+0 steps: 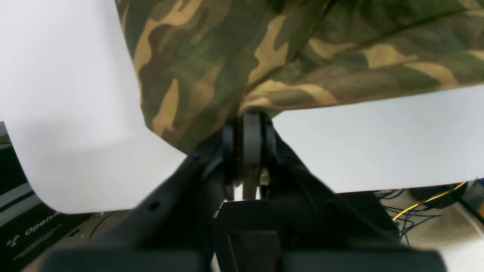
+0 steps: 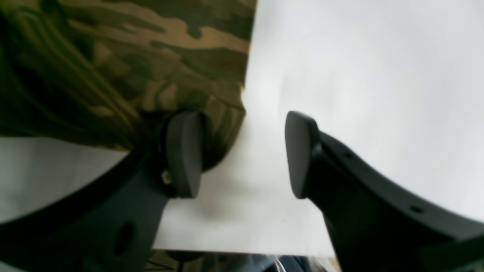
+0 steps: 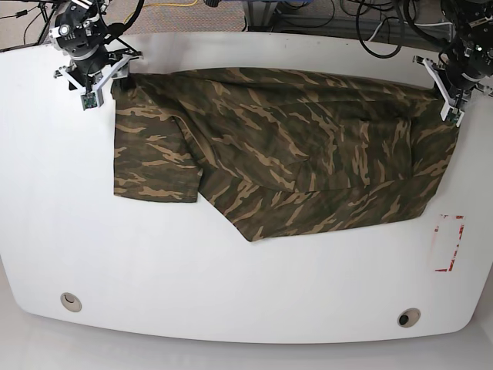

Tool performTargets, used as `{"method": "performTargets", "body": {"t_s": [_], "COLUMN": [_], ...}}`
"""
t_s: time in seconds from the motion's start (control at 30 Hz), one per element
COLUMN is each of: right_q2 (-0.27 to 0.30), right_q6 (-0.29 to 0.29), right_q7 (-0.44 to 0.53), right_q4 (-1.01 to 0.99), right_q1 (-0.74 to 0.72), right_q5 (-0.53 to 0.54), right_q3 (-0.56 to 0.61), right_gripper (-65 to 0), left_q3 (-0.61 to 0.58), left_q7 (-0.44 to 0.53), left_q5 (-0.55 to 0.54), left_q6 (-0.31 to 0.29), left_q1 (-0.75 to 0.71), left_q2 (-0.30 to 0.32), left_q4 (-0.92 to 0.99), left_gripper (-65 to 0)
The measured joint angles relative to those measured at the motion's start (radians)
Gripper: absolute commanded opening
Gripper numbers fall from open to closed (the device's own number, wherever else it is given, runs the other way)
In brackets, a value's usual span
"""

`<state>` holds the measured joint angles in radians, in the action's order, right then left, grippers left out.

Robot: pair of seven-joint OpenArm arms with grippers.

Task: Layout the t-shirt on the table in an organized manner, then fold the t-shirt properly
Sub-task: 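Release the shirt edge from the right gripper and reposition it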

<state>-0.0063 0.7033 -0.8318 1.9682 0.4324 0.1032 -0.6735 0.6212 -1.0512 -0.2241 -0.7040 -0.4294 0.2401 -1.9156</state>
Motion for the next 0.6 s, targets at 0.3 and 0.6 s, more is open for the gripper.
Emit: {"method": "performTargets", "body": {"t_s": [0.3,0.6], "right_q2": [-0.002,-0.004], "right_q6": [0.0,-0.001], "right_q7": [0.001,0.001], "right_q4": [0.0,0.001], "right_q1": [-0.042,-0.108], "right_q5": [0.032,0.013], "right_q3": [-0.021,-0.143], "right_gripper": [-32.2,-32.3], "left_q3": [0.0,0.0], "left_q7": [0.0,0.0], "left_q5": [0.0,-0.001], "left_q6": [0.0,0.0], "left_q1": [0.0,0.0], "left_q2": [0.0,-0.001], "left_q4": [0.0,0.0], "left_gripper": [-65.0,-65.0]}}
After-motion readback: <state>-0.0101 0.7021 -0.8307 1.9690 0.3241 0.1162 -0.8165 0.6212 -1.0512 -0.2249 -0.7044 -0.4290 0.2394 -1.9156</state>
